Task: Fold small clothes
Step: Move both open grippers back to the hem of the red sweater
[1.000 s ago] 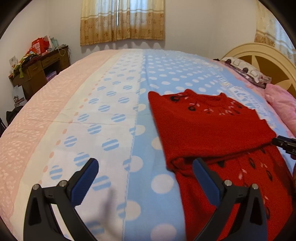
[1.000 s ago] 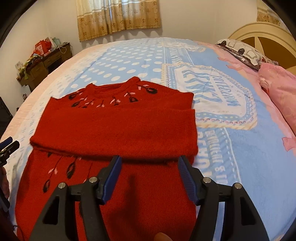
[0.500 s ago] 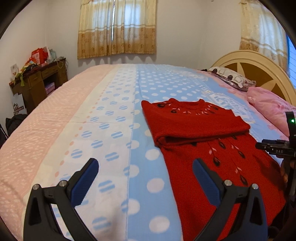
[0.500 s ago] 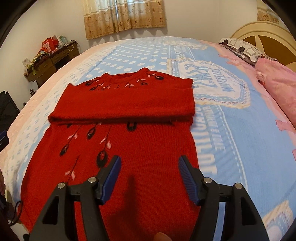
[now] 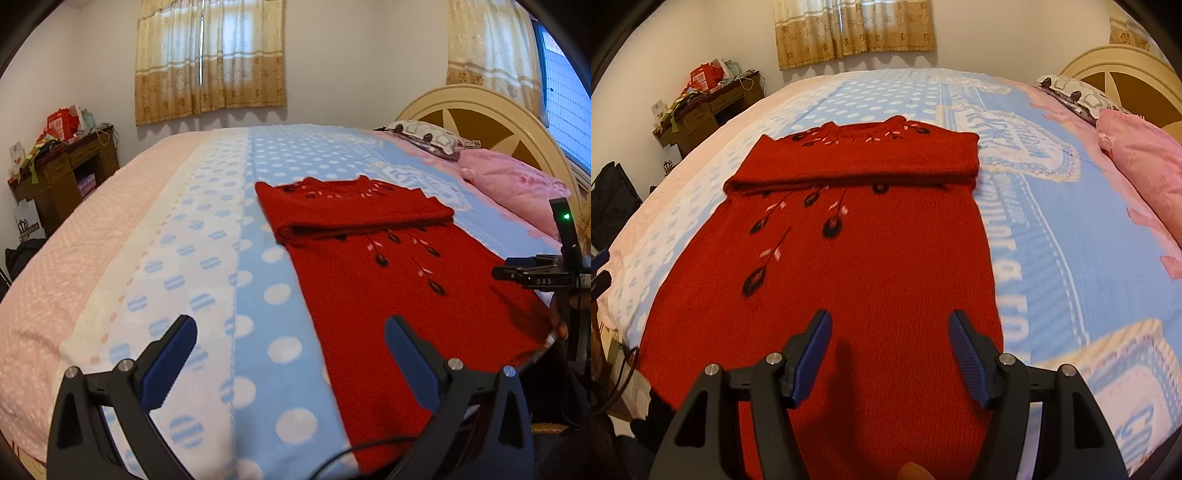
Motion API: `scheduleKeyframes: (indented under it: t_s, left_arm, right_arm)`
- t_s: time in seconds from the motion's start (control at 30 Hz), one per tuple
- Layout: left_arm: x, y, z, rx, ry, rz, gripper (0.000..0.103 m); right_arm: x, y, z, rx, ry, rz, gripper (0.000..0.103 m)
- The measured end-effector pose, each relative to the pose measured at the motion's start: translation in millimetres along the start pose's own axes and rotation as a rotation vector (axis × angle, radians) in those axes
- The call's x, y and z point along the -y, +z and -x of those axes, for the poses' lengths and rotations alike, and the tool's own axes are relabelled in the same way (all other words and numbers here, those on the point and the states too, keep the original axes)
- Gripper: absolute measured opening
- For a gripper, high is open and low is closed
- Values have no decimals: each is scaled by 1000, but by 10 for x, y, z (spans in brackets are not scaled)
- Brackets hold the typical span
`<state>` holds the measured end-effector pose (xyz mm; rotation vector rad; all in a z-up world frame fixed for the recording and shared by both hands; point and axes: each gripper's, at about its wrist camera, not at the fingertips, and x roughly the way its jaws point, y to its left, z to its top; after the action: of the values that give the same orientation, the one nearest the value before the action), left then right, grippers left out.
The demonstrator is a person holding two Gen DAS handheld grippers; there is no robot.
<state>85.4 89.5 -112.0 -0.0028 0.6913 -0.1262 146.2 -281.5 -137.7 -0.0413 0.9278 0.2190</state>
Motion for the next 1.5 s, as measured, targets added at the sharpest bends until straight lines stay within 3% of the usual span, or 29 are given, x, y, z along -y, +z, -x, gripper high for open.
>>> scheduleKeyframes:
  t_s: [0.33,0.47,0.7,1.0,1.2,1.37,1.5]
  left_arm:
    - [215,-317,108,-82,-77,-15,103]
    - [276,-355,248,-70,-79,-40,103]
    - [268,-456,19,-141,-114,14,103]
    - [285,-582,-168,-239,-223,78,88]
    - [358,-614,-155,-244,-232,63,87]
    - [361,-620,-168,-250,-235,65,87]
    - [367,-628,-162,-254,-243,71,87]
  right_arm:
    - [-112,-301,253,2,-2,38,66]
    - [-127,-395,377,30,-20,49,66]
    - [25,-548,571,47,-50,16,66]
    - [319,-743,661,28,-36,-87,66]
    - [378,-864,620,-4,-15,-124,66]
    - [377,-926,632,-7,7,-133,54]
    - [374,-951,634,-10,18,-138,51]
